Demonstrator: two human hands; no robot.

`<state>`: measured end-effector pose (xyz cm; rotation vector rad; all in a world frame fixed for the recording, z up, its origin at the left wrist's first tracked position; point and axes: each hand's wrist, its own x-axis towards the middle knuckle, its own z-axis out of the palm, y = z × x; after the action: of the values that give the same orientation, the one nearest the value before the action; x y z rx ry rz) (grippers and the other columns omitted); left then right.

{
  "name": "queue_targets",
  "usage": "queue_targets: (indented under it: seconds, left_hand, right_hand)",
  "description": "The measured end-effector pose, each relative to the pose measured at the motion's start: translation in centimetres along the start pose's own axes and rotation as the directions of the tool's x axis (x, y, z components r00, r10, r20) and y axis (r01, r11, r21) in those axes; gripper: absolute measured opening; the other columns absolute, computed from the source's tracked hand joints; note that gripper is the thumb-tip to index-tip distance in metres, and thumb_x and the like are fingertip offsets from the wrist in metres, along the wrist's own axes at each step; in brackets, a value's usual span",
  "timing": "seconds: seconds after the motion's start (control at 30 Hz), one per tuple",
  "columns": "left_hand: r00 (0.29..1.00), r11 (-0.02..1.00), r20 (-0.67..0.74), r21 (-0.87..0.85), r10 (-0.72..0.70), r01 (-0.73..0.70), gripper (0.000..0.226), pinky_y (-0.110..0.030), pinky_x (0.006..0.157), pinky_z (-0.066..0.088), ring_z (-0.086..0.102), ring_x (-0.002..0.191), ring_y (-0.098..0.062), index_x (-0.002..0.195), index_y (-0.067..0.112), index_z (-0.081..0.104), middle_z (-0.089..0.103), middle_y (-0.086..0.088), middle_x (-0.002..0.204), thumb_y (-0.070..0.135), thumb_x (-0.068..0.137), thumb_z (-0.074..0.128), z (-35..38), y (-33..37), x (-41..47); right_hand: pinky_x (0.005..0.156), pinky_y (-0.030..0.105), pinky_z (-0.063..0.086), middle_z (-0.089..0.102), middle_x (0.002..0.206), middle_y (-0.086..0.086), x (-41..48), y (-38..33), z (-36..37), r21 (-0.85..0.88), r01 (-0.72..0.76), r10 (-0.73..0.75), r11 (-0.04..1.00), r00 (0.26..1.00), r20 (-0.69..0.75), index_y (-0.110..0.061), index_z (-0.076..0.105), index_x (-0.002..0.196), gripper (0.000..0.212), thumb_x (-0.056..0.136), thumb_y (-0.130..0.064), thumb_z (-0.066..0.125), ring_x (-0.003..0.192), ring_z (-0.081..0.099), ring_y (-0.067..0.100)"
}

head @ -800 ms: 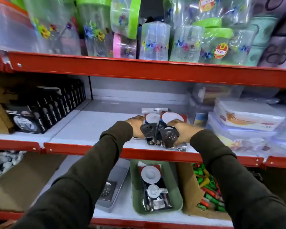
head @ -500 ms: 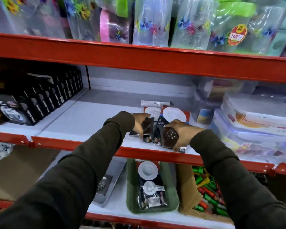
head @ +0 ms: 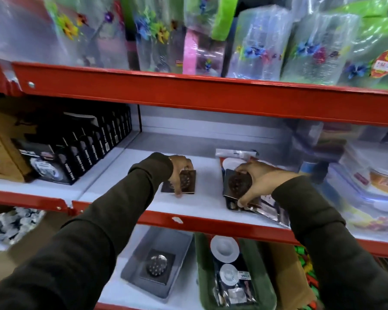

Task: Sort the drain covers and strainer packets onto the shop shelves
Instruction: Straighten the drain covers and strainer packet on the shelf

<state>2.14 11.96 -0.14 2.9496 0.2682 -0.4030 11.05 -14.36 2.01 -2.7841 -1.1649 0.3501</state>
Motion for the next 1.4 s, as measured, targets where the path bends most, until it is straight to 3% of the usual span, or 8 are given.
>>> queue_targets:
  seconds: [0.23,0.4,0.5,0.6,0.8,1.17,1.3,1.4]
  left_hand:
    - [0.997,0.999,0.073,-0.019,-0.026,0.028,0.097,-0.034,0.111,0.043,0.05,0.13,-0.02,0.141,0.033,0.048,0.051,0.007,0.144,0.041,0.055,0.093,1.5,-9.0,-2.5]
    - [0.997,0.983,0.055,-0.179,0.049,-0.038,0.105,-0.03,0.115,0.03,0.038,0.142,-0.015,0.146,0.04,0.041,0.041,0.013,0.153,0.051,0.054,0.091,2.8,-11.3,-2.6]
    - [0.998,0.942,-0.047,-0.329,0.046,-0.059,0.104,-0.027,0.117,0.021,0.028,0.147,-0.011,0.147,0.046,0.037,0.03,0.017,0.16,0.066,0.056,0.083,2.7,-14.0,-4.0]
    - [0.956,0.883,-0.294,-0.444,0.018,-0.153,0.079,-0.027,0.119,0.02,0.026,0.151,-0.014,0.148,0.039,0.038,0.031,0.012,0.161,0.063,0.079,0.068,2.7,-17.1,-5.8]
    - [0.764,0.95,-0.63,-0.302,-0.139,-0.077,0.06,-0.045,0.127,0.003,0.017,0.155,-0.021,0.152,0.027,0.035,0.031,-0.001,0.163,0.053,0.099,0.041,3.1,-17.7,-7.0]
    - [0.772,0.979,-0.618,-0.205,-0.145,0.019,0.06,-0.048,0.127,-0.002,0.004,0.157,-0.019,0.153,0.026,0.033,0.024,0.002,0.165,0.053,0.1,0.037,4.5,-15.9,-7.6]
    - [0.741,0.979,-0.659,-0.205,-0.127,-0.015,0.056,-0.047,0.128,0.0,0.01,0.157,-0.018,0.151,0.028,0.036,0.03,0.005,0.163,0.051,0.1,0.038,4.5,-13.3,-7.0]
    - [0.677,0.959,-0.721,-0.273,-0.15,-0.078,0.049,-0.045,0.126,0.018,0.036,0.147,-0.023,0.144,0.029,0.047,0.048,0.005,0.152,0.049,0.1,0.04,4.4,-9.1,-6.2]
  right_hand:
    - [0.102,0.027,0.039,0.05,0.146,-0.007,3.3,-9.3,0.9,0.106,0.087,-0.084,0.991,0.996,-0.032,-0.03,0.042,0.144,0.111,0.047,-0.066,0.084,0.132,0.05,0.019]
    - [0.11,0.034,0.039,0.048,0.148,-0.006,5.2,-12.8,2.1,0.133,0.097,-0.095,0.986,0.995,-0.028,-0.03,0.043,0.144,0.111,0.047,-0.07,0.082,0.134,0.046,0.02]
    - [0.109,0.036,0.041,0.051,0.145,-0.006,6.4,-13.9,2.8,0.14,0.077,-0.072,0.987,0.996,-0.044,-0.03,0.045,0.141,0.112,0.044,-0.072,0.082,0.132,0.048,0.02]
    - [0.1,0.034,0.042,0.056,0.138,-0.007,7.6,-15.4,3.7,0.152,0.077,-0.067,0.985,0.996,-0.066,-0.032,0.052,0.134,0.104,0.043,-0.071,0.081,0.125,0.052,0.021]
    - [0.107,0.04,0.042,0.056,0.138,-0.002,10.9,-19.9,6.8,0.15,0.1,-0.104,0.984,0.994,0.024,-0.03,0.056,0.133,0.094,0.051,-0.065,0.085,0.126,0.051,0.026]
    - [0.117,0.045,0.03,0.042,0.152,-0.006,10.9,-19.2,8.7,0.184,0.139,-0.14,0.973,0.99,-0.006,-0.036,0.042,0.144,0.102,0.056,-0.077,0.072,0.139,0.038,0.023]
    - [0.12,0.043,0.023,0.033,0.159,-0.002,9.4,-16.3,8.1,0.265,0.13,-0.091,0.955,0.983,-0.157,-0.033,0.038,0.148,0.06,0.094,-0.059,0.044,0.146,0.03,0.024]
    - [0.121,0.047,0.021,0.034,0.158,-0.001,7.3,-12.3,7.5,0.243,0.059,0.023,0.968,0.947,-0.319,-0.03,0.041,0.147,0.046,0.103,-0.041,0.036,0.146,0.03,0.026]
